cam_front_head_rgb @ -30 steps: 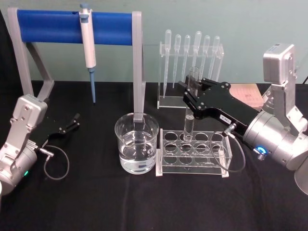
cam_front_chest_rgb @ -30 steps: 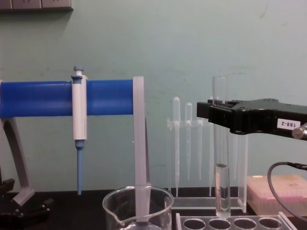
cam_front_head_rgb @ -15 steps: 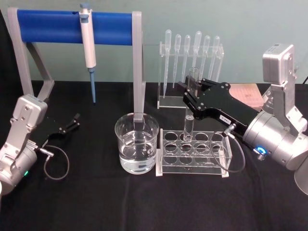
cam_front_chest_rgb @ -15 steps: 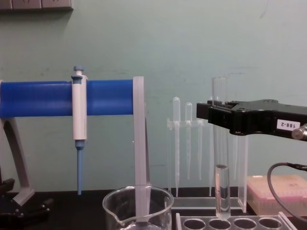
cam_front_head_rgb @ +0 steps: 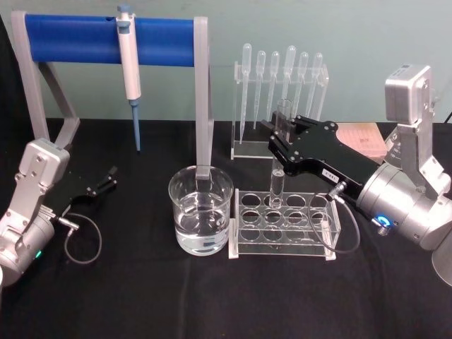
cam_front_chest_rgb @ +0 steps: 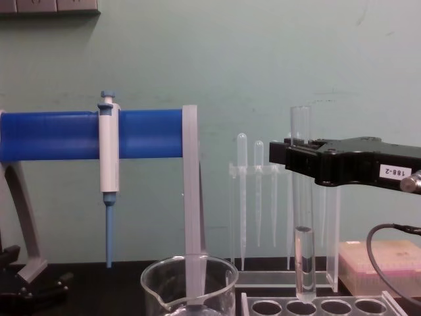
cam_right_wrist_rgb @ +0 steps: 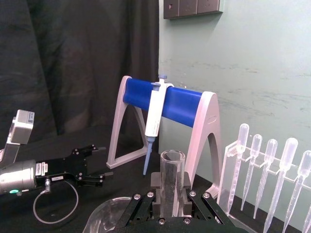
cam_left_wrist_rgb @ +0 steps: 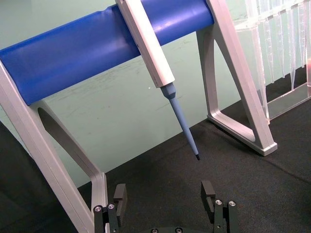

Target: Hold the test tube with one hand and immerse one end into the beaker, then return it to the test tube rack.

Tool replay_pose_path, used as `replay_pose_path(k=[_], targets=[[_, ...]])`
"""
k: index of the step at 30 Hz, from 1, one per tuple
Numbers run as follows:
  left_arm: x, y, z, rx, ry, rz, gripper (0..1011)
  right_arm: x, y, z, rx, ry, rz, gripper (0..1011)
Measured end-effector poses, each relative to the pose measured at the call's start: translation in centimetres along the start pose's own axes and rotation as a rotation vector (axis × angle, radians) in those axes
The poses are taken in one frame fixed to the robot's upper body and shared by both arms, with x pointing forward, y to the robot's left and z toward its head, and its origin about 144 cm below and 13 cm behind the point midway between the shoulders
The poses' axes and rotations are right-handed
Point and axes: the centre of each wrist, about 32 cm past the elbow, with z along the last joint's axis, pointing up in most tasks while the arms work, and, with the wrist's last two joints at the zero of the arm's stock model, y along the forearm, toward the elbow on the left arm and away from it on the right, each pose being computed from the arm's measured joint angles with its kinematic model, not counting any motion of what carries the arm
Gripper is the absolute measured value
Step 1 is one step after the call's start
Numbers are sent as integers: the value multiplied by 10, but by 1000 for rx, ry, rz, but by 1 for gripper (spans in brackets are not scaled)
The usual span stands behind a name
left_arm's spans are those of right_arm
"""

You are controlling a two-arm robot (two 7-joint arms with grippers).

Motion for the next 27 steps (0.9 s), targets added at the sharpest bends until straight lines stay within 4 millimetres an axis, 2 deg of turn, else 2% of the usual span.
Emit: replay_pose_path(k=[27], targets=[[0, 0, 0, 0, 0, 0, 1000, 0, 0, 0, 0, 0, 0, 225]])
